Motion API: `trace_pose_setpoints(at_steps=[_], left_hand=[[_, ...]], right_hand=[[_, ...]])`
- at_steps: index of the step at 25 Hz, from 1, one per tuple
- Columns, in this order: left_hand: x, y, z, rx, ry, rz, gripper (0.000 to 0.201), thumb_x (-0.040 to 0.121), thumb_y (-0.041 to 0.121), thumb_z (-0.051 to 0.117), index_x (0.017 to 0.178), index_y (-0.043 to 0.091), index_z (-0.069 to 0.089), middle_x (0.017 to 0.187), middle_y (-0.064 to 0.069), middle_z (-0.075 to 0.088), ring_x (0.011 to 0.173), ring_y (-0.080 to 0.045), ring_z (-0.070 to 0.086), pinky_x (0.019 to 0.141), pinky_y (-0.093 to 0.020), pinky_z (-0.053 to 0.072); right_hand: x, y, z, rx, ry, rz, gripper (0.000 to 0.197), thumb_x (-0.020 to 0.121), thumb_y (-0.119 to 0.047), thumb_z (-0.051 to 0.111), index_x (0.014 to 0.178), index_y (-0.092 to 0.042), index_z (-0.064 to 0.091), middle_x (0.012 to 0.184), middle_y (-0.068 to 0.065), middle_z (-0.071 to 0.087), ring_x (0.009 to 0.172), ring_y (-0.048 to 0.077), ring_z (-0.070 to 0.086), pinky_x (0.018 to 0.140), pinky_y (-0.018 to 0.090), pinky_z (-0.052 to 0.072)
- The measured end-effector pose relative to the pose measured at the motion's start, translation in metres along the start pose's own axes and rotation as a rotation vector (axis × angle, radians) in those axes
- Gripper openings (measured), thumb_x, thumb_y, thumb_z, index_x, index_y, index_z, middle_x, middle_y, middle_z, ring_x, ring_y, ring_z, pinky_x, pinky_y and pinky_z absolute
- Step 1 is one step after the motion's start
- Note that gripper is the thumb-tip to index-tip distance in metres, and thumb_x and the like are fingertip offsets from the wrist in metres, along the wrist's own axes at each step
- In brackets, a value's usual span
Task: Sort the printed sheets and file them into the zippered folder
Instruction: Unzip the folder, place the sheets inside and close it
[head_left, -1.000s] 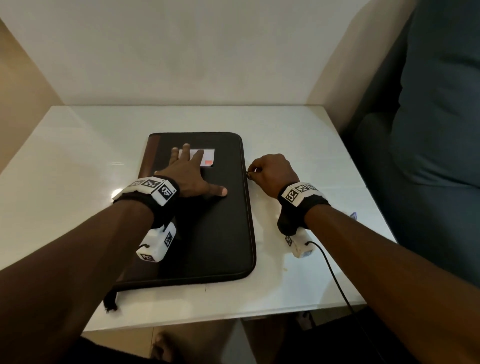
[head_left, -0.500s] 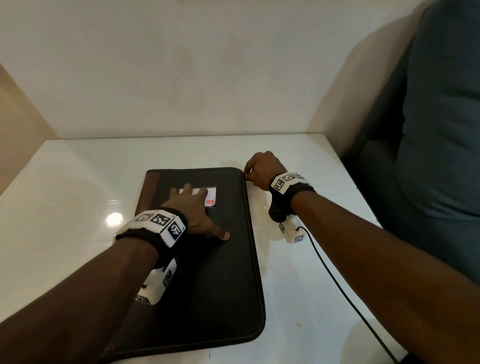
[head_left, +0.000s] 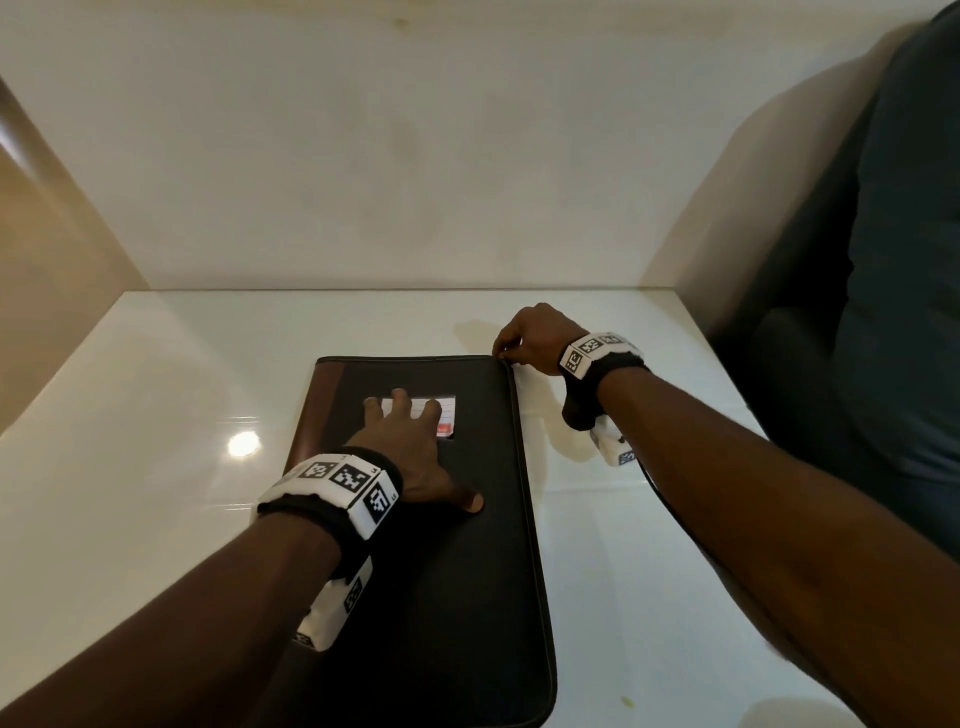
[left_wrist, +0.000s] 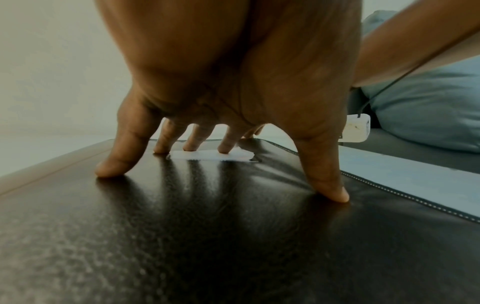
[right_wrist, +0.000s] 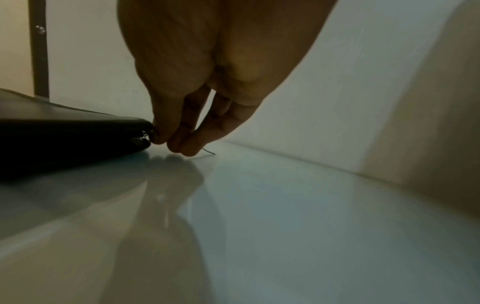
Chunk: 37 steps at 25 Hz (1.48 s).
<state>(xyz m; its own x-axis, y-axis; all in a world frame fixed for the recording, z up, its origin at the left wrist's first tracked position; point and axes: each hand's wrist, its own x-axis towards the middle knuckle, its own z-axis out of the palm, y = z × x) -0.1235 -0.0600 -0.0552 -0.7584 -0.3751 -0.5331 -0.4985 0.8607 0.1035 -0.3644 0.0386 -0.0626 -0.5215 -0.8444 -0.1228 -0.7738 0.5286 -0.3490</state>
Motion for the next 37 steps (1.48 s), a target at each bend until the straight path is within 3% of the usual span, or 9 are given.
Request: trace_pose_setpoints(at_steps=[7,11,16,20,24,28,33,37], left_hand=[[0.002,0.0,0.004,-0.048,-0.033,0.0,0.139,0.063,0.083,0.076,0.164,0.028,-0.002,0.171,-0.011,-0.017,0.154,-0.048,-0.021,0.121,-0.07,0.022],[0.005,-0.001,0.008,-0.094,-0.035,0.015,0.139,0.063,0.08,0.079,0.164,0.03,-0.003,0.17,-0.01,-0.022,0.153,-0.046,-0.026,0.118,-0.074,0.023],[0.003,-0.003,0.009,-0.13,-0.036,0.042,0.136,0.066,0.077,0.079,0.164,0.03,-0.002,0.17,-0.011,-0.023,0.152,-0.046,-0.027,0.116,-0.077,0.022],[0.001,-0.007,0.012,-0.111,-0.016,0.063,0.137,0.066,0.083,0.075,0.164,0.029,-0.005,0.171,-0.01,-0.022,0.153,-0.045,-0.026,0.114,-0.076,0.026],[-0.002,-0.007,0.015,-0.101,0.002,0.06,0.138,0.066,0.085,0.072,0.165,0.03,-0.008,0.171,-0.007,-0.023,0.155,-0.043,-0.022,0.111,-0.08,0.026],[0.001,-0.006,0.017,-0.096,-0.002,0.049,0.142,0.066,0.086,0.072,0.164,0.026,-0.011,0.17,-0.007,-0.025,0.155,-0.043,-0.022,0.109,-0.083,0.025],[0.005,-0.003,0.021,-0.106,0.0,0.033,0.143,0.065,0.085,0.073,0.164,0.026,-0.011,0.17,-0.006,-0.024,0.155,-0.043,-0.023,0.108,-0.083,0.025],[0.007,-0.007,0.021,-0.123,-0.006,0.047,0.141,0.066,0.083,0.074,0.165,0.029,-0.01,0.17,-0.006,-0.025,0.154,-0.043,-0.025,0.109,-0.084,0.023]], right_hand=[[0.045,-0.036,-0.011,-0.186,-0.155,-0.126,0.021,0.089,-0.018,0.075,0.109,-0.018,0.079,0.104,0.004,0.078,0.098,0.02,0.071,0.092,0.035,0.055],[0.065,-0.052,0.0,-0.24,-0.156,-0.206,0.02,0.09,-0.022,0.074,0.109,-0.019,0.079,0.105,0.003,0.078,0.098,0.02,0.069,0.085,0.026,0.049],[0.086,-0.079,0.012,-0.272,-0.159,-0.286,0.018,0.092,-0.022,0.071,0.107,-0.019,0.08,0.104,0.002,0.078,0.096,0.02,0.07,0.08,0.023,0.044],[0.101,-0.106,0.018,-0.336,-0.161,-0.364,0.018,0.093,-0.024,0.068,0.106,-0.02,0.08,0.103,0.002,0.078,0.094,0.021,0.071,0.079,0.024,0.044],[0.113,-0.138,0.023,-0.368,-0.165,-0.42,0.019,0.095,-0.026,0.066,0.108,-0.02,0.079,0.103,0.002,0.078,0.092,0.021,0.071,0.084,0.029,0.051],[0.122,-0.163,0.027,-0.381,-0.171,-0.455,0.019,0.095,-0.025,0.065,0.106,-0.019,0.079,0.099,0.002,0.078,0.085,0.019,0.071,0.085,0.032,0.054],[0.128,-0.177,0.036,-0.372,-0.158,-0.442,0.02,0.095,-0.026,0.067,0.108,-0.019,0.079,0.106,0.003,0.077,0.097,0.023,0.07,0.087,0.033,0.053],[0.111,-0.175,0.029,-0.284,-0.105,-0.36,0.029,0.097,-0.03,0.065,0.123,-0.019,0.073,0.12,0.006,0.072,0.11,0.025,0.066,0.098,0.037,0.05]])
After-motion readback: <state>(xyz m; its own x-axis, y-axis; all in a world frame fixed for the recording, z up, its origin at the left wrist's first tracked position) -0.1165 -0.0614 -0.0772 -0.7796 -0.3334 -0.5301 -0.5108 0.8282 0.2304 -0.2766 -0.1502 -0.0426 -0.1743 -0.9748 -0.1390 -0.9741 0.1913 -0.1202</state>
